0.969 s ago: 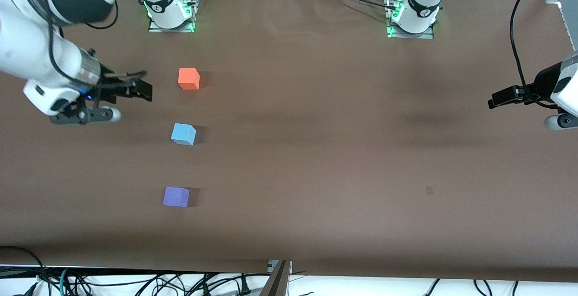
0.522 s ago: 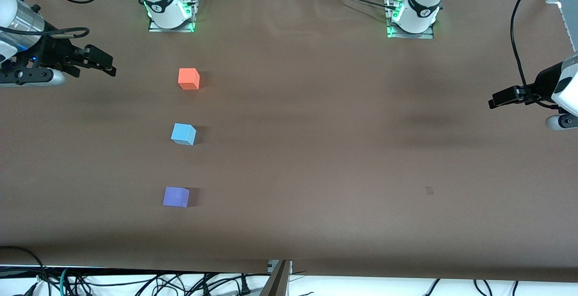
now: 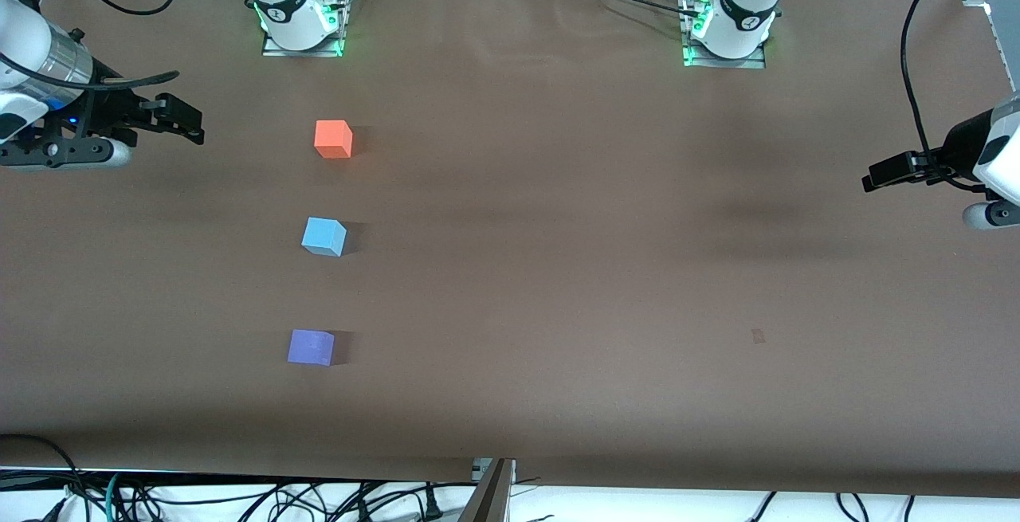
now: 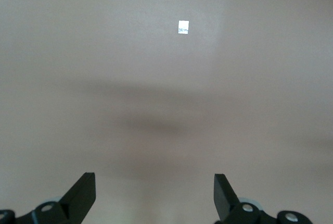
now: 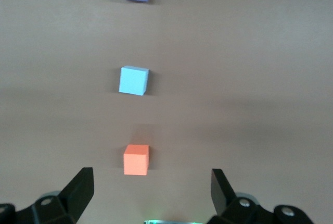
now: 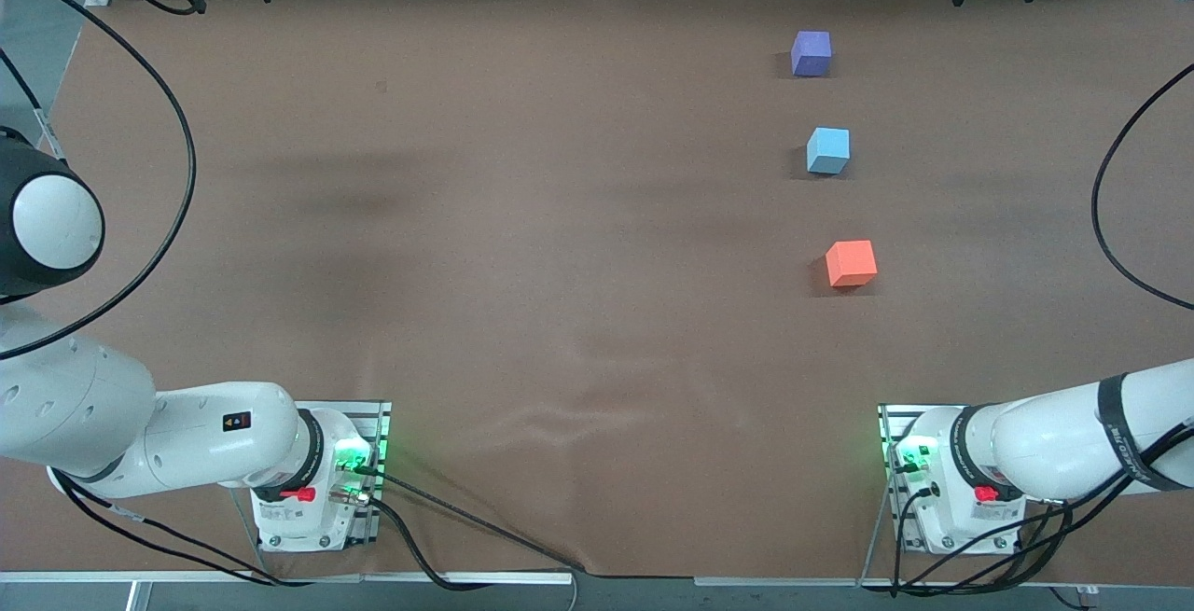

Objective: Place blue block between orange and purple blocks

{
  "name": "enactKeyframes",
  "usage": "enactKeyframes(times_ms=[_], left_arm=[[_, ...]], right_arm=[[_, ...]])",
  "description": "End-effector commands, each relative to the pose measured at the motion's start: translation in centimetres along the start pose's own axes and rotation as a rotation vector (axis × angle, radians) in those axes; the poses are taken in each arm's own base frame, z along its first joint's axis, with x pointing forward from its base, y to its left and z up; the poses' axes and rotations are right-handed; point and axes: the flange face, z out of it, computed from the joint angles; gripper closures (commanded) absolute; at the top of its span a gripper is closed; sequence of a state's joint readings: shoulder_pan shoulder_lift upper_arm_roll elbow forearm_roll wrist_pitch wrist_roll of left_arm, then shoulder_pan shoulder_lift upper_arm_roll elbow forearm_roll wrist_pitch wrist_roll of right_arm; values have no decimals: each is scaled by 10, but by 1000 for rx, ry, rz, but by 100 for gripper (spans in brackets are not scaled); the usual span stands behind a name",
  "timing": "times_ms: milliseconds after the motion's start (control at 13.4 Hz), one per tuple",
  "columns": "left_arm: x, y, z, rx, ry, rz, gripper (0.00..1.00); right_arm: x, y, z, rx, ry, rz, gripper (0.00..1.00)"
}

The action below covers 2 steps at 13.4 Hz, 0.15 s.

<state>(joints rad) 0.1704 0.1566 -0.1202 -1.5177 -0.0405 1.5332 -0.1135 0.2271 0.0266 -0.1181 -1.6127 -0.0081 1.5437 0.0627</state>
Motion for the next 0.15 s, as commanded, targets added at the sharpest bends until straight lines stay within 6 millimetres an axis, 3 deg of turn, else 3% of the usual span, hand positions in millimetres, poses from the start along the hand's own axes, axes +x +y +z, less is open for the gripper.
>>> enactKeyframes(times_ms=[0,75], left_arm=[[3,-1,-3,7,-4,18,0],[4,-1,-3,7,-4,18,0]], right_arm=[[-1,0,-10,-24,10,-6,1],[-1,0,-10,-24,8,-8,1]])
